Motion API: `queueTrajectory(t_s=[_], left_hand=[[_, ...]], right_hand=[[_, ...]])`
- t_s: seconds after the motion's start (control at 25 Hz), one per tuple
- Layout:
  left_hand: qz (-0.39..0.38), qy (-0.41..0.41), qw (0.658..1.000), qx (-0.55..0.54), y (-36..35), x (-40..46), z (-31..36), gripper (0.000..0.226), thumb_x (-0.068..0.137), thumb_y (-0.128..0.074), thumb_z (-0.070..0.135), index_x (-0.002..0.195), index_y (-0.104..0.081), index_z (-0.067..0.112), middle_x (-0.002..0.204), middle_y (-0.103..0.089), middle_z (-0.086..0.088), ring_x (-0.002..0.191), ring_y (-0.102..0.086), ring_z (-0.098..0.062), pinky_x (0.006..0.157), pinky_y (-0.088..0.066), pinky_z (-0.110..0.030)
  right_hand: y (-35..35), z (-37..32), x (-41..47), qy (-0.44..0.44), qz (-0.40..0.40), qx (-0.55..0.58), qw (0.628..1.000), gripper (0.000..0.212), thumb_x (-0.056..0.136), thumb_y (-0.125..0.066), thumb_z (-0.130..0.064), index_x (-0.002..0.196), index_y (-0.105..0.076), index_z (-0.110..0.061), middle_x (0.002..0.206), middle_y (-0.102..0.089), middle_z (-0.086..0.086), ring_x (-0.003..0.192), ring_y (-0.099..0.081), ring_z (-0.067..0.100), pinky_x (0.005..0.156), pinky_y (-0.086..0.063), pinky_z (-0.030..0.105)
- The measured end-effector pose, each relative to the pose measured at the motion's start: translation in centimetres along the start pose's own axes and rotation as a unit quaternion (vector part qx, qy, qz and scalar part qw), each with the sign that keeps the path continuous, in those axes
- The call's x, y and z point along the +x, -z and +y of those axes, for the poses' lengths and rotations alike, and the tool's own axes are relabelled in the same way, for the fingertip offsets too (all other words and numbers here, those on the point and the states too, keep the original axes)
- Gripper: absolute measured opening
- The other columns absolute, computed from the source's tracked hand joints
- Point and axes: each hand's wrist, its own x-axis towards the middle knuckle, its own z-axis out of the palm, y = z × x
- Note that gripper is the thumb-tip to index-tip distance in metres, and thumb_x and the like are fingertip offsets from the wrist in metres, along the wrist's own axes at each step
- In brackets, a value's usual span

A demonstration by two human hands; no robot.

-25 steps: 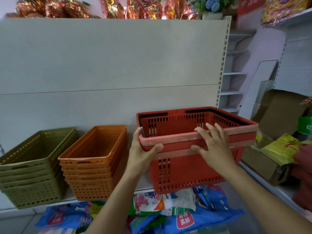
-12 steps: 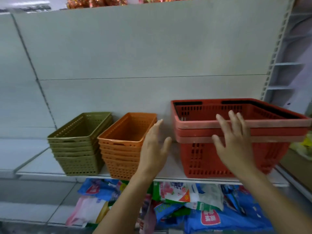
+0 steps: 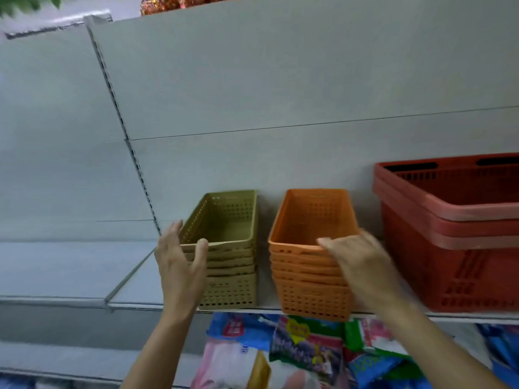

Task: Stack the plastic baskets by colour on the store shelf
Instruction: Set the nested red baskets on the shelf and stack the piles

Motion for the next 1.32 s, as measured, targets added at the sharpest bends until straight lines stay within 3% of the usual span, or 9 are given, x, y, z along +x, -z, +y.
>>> queueTrajectory(t_s=[0.16, 0.28, 0.44, 0.56, 0.68, 0.8, 0.92, 1.2, 1.32], left_hand=[[-0.140, 0.131, 0.976, -0.106, 1.5, 4.0, -4.7, 0.073, 0.093, -0.061, 0.022, 0.154, -0.021, 0.022, 0.160, -0.027, -0.003, 0.143, -0.031, -0.022, 0.111, -0.030, -0.037], [-0.219, 0.199, 0.929, -0.224, 1.5, 5.4, -6.7, 0.079, 0.088, -0.063, 0.045, 0.154, -0.021, 0.030, 0.155, -0.037, -0.001, 0.133, -0.043, -0.020, 0.105, -0.038, -0.042], [-0.259, 0.222, 0.902, -0.265, 1.5, 6.4, -8.6, 0.078, 0.082, -0.058, 0.064, 0.150, -0.030, 0.035, 0.141, -0.054, -0.001, 0.121, -0.057, -0.017, 0.087, -0.054, -0.039], [-0.282, 0.188, 0.901, -0.269, 1.4, 6.1, -8.7, 0.055, 0.093, -0.047, 0.051, 0.146, -0.034, 0.042, 0.128, -0.062, 0.006, 0.097, -0.068, 0.001, 0.062, -0.056, -0.019], [-0.279, 0.173, 0.898, -0.293, 1.3, 5.7, -8.9, 0.059, 0.085, -0.048, 0.057, 0.143, -0.037, 0.050, 0.123, -0.065, 0.014, 0.097, -0.068, 0.006, 0.071, -0.059, -0.022], [-0.254, 0.157, 0.903, -0.308, 1.0, 5.3, -9.2, 0.062, 0.086, -0.054, 0.056, 0.143, -0.031, 0.057, 0.134, -0.059, 0.014, 0.109, -0.064, 0.003, 0.091, -0.056, -0.029], [-0.243, 0.122, 0.911, -0.311, 0.9, 4.6, -9.5, 0.066, 0.084, -0.067, 0.047, 0.141, -0.034, 0.057, 0.122, -0.063, 0.024, 0.106, -0.065, 0.002, 0.074, -0.055, -0.015], [-0.193, 0.069, 0.916, -0.346, 3.2, 6.2, -7.4, 0.051, 0.082, -0.067, 0.035, 0.129, -0.049, 0.046, 0.112, -0.070, 0.009, 0.098, -0.070, -0.012, 0.073, -0.058, -0.028], [-0.173, 0.020, 0.909, -0.379, 4.7, 7.4, -4.0, 0.051, 0.084, -0.066, 0.029, 0.131, -0.049, 0.038, 0.112, -0.071, 0.007, 0.099, -0.070, -0.013, 0.071, -0.057, -0.025]], right_hand=[[0.4, -1.9, 0.7, -0.146, 0.072, -0.020, 0.986, 0.040, 0.082, -0.045, -0.002, 0.109, -0.072, -0.012, 0.114, -0.071, 0.013, 0.110, -0.061, 0.034, 0.109, -0.032, 0.047], [-0.3, -10.3, 2.9, -0.093, 0.050, 0.124, 0.987, 0.039, 0.093, -0.047, -0.009, 0.129, -0.061, -0.015, 0.134, -0.057, 0.000, 0.127, -0.049, 0.016, 0.111, -0.031, 0.025], [-3.9, -17.6, 5.6, -0.260, -0.134, 0.427, 0.856, 0.075, 0.089, -0.050, -0.056, 0.152, -0.016, -0.037, 0.140, -0.024, -0.031, 0.133, -0.025, -0.005, 0.108, -0.021, 0.022], [-6.8, -17.0, 5.5, -0.335, -0.133, 0.477, 0.802, 0.087, 0.078, -0.051, -0.064, 0.149, -0.002, -0.050, 0.141, -0.011, -0.036, 0.135, -0.017, -0.001, 0.112, -0.018, 0.032], [-8.2, -16.9, 4.8, -0.366, -0.111, 0.506, 0.773, 0.077, 0.080, -0.049, -0.065, 0.144, -0.007, -0.061, 0.150, -0.021, -0.027, 0.136, -0.025, 0.004, 0.113, -0.024, 0.038], [-8.5, -17.9, 5.1, -0.334, -0.064, 0.511, 0.789, 0.076, 0.085, -0.057, -0.051, 0.146, -0.011, -0.057, 0.146, -0.027, -0.032, 0.129, -0.033, -0.011, 0.104, -0.030, 0.020], [-8.7, -18.2, 5.2, -0.314, -0.033, 0.498, 0.808, 0.085, 0.082, -0.071, -0.033, 0.147, -0.019, -0.051, 0.139, -0.033, -0.036, 0.115, -0.034, -0.031, 0.084, -0.034, -0.004], [-7.4, -18.7, 5.9, -0.264, 0.015, 0.481, 0.836, 0.083, 0.082, -0.072, -0.005, 0.138, -0.034, -0.053, 0.134, -0.057, -0.006, 0.119, -0.057, 0.009, 0.099, -0.051, 0.041], [-4.2, -18.6, 8.3, -0.208, 0.066, 0.495, 0.841, 0.080, 0.083, -0.070, -0.003, 0.142, -0.033, -0.042, 0.132, -0.057, -0.004, 0.115, -0.060, 0.013, 0.093, -0.054, 0.037]])
